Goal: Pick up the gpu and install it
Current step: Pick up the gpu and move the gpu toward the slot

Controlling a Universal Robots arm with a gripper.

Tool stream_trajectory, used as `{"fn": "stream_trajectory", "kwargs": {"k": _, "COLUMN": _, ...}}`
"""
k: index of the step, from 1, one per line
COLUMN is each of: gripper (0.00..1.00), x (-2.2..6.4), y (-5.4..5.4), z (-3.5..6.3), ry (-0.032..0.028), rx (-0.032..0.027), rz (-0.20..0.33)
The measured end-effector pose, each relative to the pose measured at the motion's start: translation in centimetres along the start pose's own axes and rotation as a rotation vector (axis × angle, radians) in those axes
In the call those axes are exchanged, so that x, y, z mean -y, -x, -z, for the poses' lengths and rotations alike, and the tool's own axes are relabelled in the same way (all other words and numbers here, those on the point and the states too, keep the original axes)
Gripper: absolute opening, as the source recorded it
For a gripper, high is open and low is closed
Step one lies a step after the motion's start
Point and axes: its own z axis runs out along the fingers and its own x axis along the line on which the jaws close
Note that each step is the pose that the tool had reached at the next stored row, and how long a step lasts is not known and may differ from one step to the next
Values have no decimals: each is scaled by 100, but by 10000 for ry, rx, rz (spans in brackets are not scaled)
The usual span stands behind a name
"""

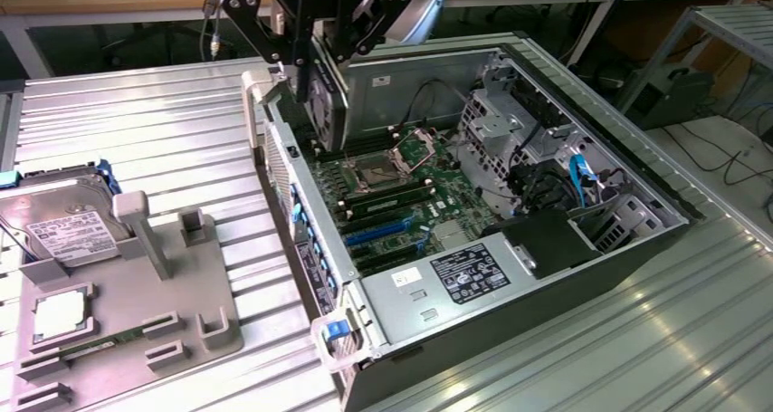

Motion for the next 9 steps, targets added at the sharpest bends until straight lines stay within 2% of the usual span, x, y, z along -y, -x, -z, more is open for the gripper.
{"fn": "stream_trajectory", "kwargs": {"k": 9, "gripper": 29, "x": 2, "y": 136, "z": -21, "ry": 0, "rx": 4, "rz": 26}}
